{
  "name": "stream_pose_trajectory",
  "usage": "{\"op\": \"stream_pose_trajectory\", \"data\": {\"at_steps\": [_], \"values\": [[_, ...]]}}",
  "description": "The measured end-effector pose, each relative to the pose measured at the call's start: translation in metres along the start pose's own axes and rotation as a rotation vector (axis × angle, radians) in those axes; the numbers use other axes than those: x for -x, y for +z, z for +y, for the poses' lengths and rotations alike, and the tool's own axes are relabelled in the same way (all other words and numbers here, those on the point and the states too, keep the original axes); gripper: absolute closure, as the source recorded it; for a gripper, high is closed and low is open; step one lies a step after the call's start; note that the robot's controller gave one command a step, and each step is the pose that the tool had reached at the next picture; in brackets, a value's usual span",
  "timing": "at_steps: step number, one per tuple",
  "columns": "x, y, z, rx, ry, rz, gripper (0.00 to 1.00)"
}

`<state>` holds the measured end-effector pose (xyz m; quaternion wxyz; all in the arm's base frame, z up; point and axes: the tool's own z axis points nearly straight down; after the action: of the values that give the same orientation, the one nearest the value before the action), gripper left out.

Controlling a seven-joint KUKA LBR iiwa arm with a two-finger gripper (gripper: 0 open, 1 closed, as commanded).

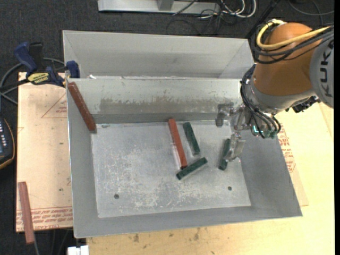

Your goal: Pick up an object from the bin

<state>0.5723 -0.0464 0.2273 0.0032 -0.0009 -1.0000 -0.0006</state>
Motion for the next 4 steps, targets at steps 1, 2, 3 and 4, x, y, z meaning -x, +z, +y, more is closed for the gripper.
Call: {"op": "stream_pose_trajectory", "data": {"at_steps": [1,2,3,4], "values": [[-0.019,0.105,0.026,0.001,-0.063,0.002,0.0],[0.024,0.158,0.031,0.0,-0.132,-0.015,0.0],[-0.021,0.155,0.043,0.002,0.029,-0.016,0.0],[-0.023,0.157,0.043,0.0,0.029,-0.008,1.0]]}}
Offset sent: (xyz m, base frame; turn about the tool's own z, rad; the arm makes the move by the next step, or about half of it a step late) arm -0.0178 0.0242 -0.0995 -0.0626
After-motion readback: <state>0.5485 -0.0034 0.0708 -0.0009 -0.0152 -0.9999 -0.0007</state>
